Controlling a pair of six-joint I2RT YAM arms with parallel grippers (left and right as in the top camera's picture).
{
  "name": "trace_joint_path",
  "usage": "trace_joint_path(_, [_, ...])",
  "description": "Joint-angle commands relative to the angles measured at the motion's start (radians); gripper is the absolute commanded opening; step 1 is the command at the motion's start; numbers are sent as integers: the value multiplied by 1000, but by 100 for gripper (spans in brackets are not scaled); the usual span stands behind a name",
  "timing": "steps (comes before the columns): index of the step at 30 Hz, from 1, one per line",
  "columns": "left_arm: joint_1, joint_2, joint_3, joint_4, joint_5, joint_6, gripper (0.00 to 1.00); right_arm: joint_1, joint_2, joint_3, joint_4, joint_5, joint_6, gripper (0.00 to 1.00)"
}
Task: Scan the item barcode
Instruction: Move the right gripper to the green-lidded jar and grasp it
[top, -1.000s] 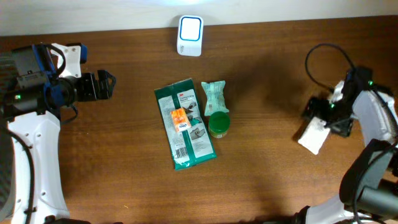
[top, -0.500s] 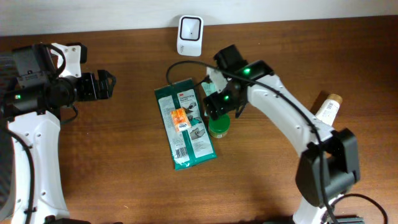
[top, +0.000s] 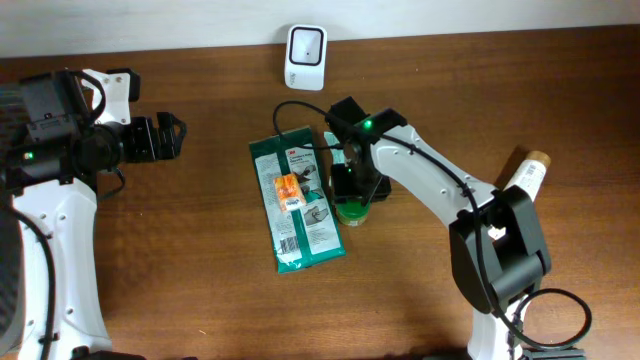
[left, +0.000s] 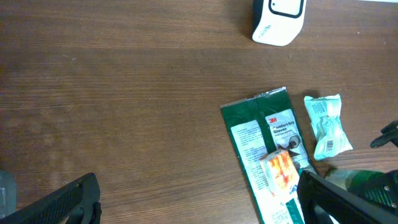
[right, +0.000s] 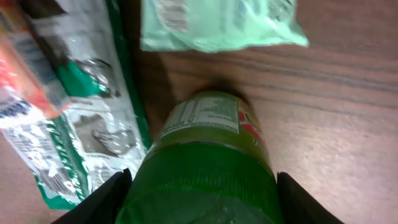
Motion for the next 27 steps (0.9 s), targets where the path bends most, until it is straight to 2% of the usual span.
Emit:
trace_joint_path(1, [0, -15, 7, 2, 14, 13, 99, -69, 5, 63, -60, 35, 0, 45])
trace_joint_path(4, [1, -15, 7, 2, 14, 13, 99, -171, 3, 121, -66, 35, 4, 44])
trace_joint_path(8, [1, -15, 7, 2, 14, 13, 99, -284, 8, 110, 63, 35, 153, 46])
trace_joint_path(10, [1, -15, 7, 2, 14, 13, 99, -282, 11, 83, 93, 36, 221, 52])
trace_joint_path(11, [0, -15, 7, 2, 14, 13, 99, -283, 11, 68, 93, 31, 248, 59])
trace_joint_path(13, [1, -15, 7, 2, 14, 13, 99, -282, 11, 68, 66, 28, 231, 65])
trace_joint_path(15, [0, -15, 7, 2, 14, 13, 99, -282, 11, 70, 47, 29, 111, 80])
trace_joint_path(16, [1, -15, 7, 2, 14, 13, 99, -290, 10, 87, 39, 28, -2, 90])
trace_joint_path(17, [1, -15, 7, 2, 14, 13, 99, -296, 10, 109, 32, 28, -107, 92])
trace_joint_path(19, [1, -15, 7, 2, 14, 13, 99, -296, 10, 177, -2, 35, -457, 100])
trace_joint_path(20, [0, -15, 7, 2, 14, 13, 99, -296, 10, 216, -36, 35, -641, 98])
trace_joint_path(21, [0, -15, 7, 2, 14, 13, 99, -295, 10, 220, -52, 35, -731, 98])
trace_joint_path(23, [0, -15, 7, 2, 14, 13, 99, -295, 11, 201, -78, 36, -818, 99])
trace_joint_path(27, [1, -15, 7, 2, 14, 13, 99, -295, 60, 147, -48, 27, -827, 99])
